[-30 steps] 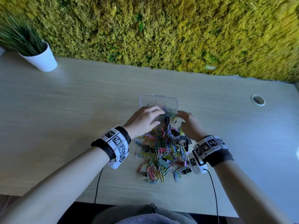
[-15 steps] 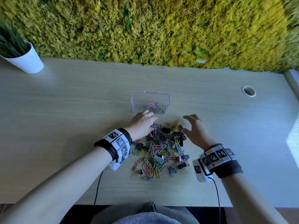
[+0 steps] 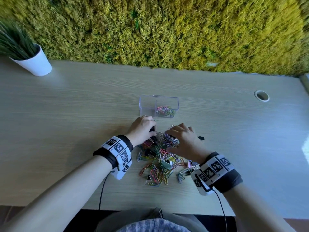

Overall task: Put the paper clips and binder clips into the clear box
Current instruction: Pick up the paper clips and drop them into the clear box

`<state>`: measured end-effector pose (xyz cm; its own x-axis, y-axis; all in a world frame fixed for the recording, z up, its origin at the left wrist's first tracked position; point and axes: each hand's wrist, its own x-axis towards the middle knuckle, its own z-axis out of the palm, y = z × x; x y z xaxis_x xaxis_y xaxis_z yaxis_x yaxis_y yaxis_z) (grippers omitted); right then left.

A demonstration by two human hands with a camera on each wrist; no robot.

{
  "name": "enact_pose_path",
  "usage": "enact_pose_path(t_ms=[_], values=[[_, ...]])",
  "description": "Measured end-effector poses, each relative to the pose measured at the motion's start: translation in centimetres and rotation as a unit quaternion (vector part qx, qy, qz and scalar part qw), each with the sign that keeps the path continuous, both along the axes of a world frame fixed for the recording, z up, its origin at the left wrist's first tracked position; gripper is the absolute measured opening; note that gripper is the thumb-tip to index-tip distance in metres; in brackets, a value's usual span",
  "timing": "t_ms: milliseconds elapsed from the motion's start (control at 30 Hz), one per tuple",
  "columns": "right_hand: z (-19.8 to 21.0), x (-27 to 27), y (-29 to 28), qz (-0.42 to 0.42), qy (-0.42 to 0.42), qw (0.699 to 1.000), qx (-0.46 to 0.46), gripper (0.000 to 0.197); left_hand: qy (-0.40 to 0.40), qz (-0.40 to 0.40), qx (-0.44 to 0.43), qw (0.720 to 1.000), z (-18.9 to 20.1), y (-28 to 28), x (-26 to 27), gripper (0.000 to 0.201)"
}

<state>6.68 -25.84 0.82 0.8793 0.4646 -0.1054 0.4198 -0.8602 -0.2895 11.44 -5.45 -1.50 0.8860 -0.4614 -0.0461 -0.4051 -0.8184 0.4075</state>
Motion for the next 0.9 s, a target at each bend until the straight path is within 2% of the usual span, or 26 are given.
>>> enact_pose_path(t_ms=[100, 200, 333, 433, 533, 600, 700, 800, 900], values=[[-0.6, -0.2, 1.0, 0.021, 0.01, 0.998, -0.061, 0.071, 0.009, 0.051, -0.072, 0.996, 0.8, 1.0, -0.1, 0.014], [-0.8, -0.1, 1.8, 0.036, 0.012, 0.997, -0.073, 0.07, -0.013, 0.103, -0.125, 0.987, 1.8, 2.3, 0.1, 0.011], [-0.8, 0.1, 2.5, 0.044, -0.01, 0.996, -0.072, 0.055, -0.021, 0.14, -0.178, 0.974, 3.0, 4.0, 0.4, 0.008], [-1.1, 0.0, 2.8, 0.055, -0.046, 0.995, -0.065, 0.037, -0.001, 0.156, -0.204, 0.967, 3.7, 4.5, 0.7, 0.006], [-1.5, 0.1, 2.9, 0.05, -0.031, 0.998, -0.031, 0.029, 0.011, 0.167, -0.171, 0.971, 3.5, 4.9, 1.1, 0.006], [-1.5, 0.4, 2.6, 0.011, 0.002, 0.999, 0.044, 0.027, 0.021, 0.18, -0.121, 0.976, 2.9, 5.3, 1.3, 0.007], [-1.0, 0.9, 2.0, -0.078, 0.065, 0.985, 0.139, 0.02, 0.048, 0.196, -0.075, 0.976, 1.6, 6.1, 1.3, 0.007], [-0.6, 1.6, 1.4, -0.116, 0.09, 0.97, 0.196, 0.016, 0.057, 0.211, -0.054, 0.974, 0.6, 6.6, 1.3, 0.007], [-0.6, 2.3, 0.8, -0.164, 0.101, 0.95, 0.247, 0.017, 0.034, 0.215, -0.051, 0.975, 0.2, 6.8, 1.3, 0.026]])
